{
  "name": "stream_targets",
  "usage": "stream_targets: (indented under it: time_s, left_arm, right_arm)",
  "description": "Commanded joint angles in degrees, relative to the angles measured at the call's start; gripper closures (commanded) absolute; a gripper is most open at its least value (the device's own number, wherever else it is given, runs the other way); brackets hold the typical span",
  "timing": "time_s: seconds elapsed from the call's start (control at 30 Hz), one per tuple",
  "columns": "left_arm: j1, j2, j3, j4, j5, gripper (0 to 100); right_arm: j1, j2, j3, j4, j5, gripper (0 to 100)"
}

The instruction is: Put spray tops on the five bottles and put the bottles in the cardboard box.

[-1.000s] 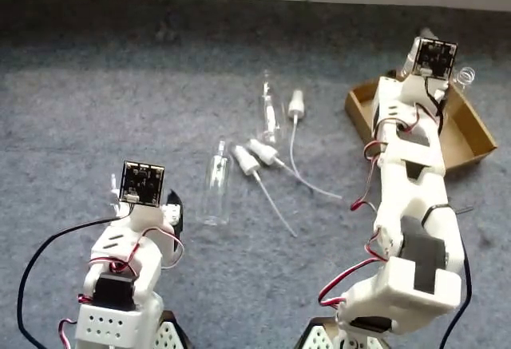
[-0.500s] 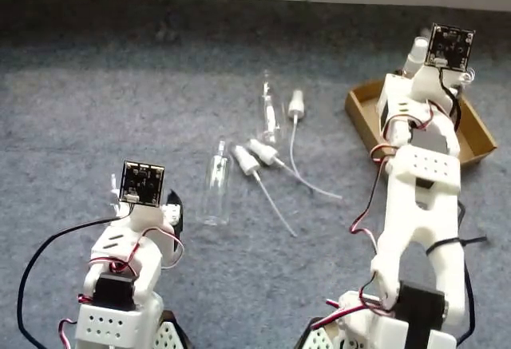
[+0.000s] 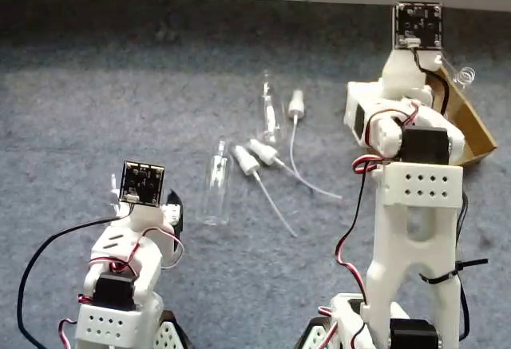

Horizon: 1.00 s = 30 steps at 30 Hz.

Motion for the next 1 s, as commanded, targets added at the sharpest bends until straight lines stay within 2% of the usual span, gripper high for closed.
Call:
stream_targets:
  time_s: [0.0,0.13,0.27,0.47,0.7,0.97]
  left_arm:
    - [-0.7,-0.5,1.2,-1.1,0.3,100]
    - [-2.7,-0.5,0.7,-1.1,0.3,100]
    - [-6.9,-0.6,0.6,-1.4,0.3,100]
    - [-10.7,-0.6,-2.5,-1.0,0.3,100]
    - [-15.4,-0.6,-4.3,-0.2,0.3,100]
    - [-15.6,-0.6,-4.5,0.9,0.3,100]
  right_arm:
    - [-5.7,-2.4,-5.9,4.8,-1.4,66.2]
    - [-11.4,-2.2,-6.1,5.6,-8.1,66.2]
    - [-17.2,0.2,-6.0,5.8,-10.5,66.2]
    - [-19.9,11.9,-10.8,7.2,-14.8,66.3]
    - [-27.4,27.3,-24.3,16.9,-19.4,66.3]
    - [-33.6,46.0,-45.0,24.3,-24.6,66.3]
